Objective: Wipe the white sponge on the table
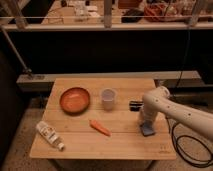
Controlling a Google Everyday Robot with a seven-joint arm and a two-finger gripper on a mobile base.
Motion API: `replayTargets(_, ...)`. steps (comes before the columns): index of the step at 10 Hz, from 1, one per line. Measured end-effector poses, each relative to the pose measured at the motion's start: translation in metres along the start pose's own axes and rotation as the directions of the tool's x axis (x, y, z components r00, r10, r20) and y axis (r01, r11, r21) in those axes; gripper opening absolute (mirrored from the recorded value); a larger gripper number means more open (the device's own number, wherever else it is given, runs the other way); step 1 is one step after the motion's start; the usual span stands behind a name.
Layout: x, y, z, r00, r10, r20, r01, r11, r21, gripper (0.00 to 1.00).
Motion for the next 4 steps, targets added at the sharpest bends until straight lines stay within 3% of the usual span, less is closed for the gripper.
replayTargets(4, 0.008, -0.074, -0.002, 0.994, -0.111, -0.012, 0.111, 0.994, 0.017, 0.0)
